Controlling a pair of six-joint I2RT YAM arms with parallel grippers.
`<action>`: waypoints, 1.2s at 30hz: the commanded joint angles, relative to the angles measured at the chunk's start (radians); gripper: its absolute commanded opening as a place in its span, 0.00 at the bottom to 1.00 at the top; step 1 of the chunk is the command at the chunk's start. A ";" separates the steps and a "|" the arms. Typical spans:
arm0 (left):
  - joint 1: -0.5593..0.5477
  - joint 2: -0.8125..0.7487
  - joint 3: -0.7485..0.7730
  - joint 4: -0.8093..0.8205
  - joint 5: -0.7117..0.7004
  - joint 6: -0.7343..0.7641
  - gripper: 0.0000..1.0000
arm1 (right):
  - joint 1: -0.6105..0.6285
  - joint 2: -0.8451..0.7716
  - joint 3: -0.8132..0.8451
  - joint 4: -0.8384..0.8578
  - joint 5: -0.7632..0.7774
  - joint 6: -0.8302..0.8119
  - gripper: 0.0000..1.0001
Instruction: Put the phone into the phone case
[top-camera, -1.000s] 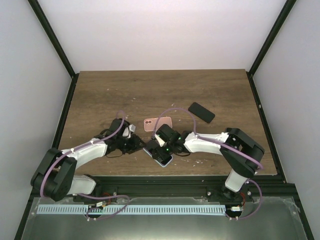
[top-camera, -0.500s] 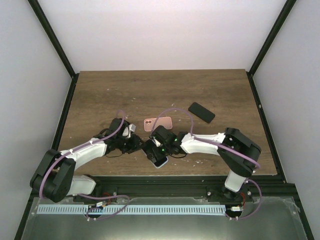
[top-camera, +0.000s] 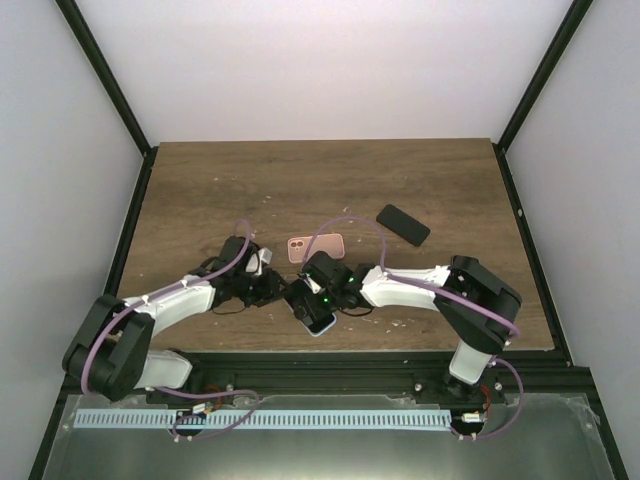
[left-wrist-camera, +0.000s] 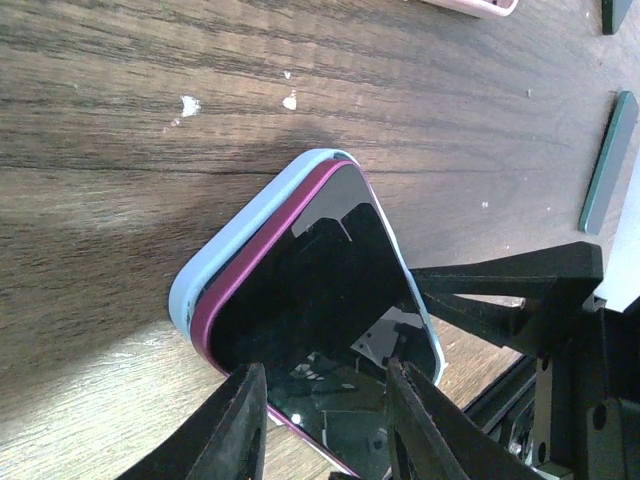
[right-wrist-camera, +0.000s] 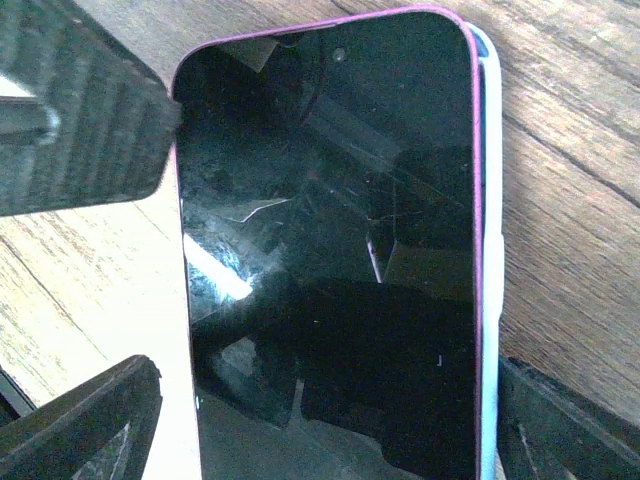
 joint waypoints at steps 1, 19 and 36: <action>0.001 0.027 -0.005 0.034 -0.004 0.021 0.35 | 0.013 0.030 0.006 -0.021 -0.028 -0.011 0.92; -0.021 0.050 -0.033 0.088 -0.004 -0.013 0.31 | 0.013 0.058 0.003 -0.028 -0.004 -0.007 0.94; 0.001 -0.087 -0.035 -0.009 -0.060 -0.066 0.42 | 0.043 0.077 0.029 -0.096 0.101 0.018 0.94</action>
